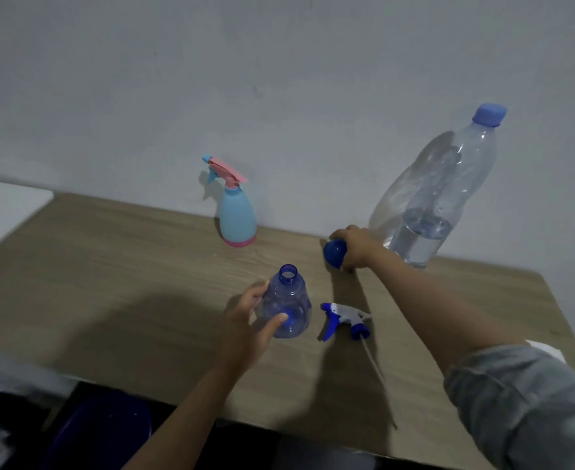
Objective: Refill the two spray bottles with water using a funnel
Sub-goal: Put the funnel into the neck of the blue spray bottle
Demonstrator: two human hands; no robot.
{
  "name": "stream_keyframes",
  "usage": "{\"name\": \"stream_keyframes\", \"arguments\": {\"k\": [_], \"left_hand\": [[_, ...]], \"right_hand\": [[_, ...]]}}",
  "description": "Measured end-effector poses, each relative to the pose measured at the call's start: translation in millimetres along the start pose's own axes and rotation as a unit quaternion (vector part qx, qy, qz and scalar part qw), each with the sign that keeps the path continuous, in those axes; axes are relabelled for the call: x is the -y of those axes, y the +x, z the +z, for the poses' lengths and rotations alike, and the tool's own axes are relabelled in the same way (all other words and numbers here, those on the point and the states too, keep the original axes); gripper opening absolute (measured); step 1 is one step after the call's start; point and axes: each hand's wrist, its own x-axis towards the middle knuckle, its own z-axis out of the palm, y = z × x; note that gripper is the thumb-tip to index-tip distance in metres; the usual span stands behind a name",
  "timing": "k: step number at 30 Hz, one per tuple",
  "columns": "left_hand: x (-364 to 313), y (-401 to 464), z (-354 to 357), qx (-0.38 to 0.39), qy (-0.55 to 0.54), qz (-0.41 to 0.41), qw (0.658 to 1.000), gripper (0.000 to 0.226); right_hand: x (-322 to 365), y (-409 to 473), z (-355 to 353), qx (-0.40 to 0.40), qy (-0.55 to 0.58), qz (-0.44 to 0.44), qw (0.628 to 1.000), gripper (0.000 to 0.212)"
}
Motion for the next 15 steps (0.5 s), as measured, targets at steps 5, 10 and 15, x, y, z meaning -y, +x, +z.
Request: {"name": "stream_keyframes", "arguments": {"k": [5,10,15], "left_hand": [[-1.2,-2.8,4.0,-0.013,-0.008,0.004,1.000,0.061],[-4.1,-2.3,3.2,-0.005,0.004,-0.005,1.000,0.061],[-10.4,-6.0,-2.4,0.003,-0.004,-0.047,0.999,0.061]], "right_hand": [[-4.8,8.3,6.9,-0.031,0.002,-0.018,0.999,0.069],[-1.2,-21.8,-8.2,-0.122,0.104,-0.052,0.986,0.072],[19.7,-79.2,-26.7,-0.188,0.261,-0.130,0.938,0.074]]}}
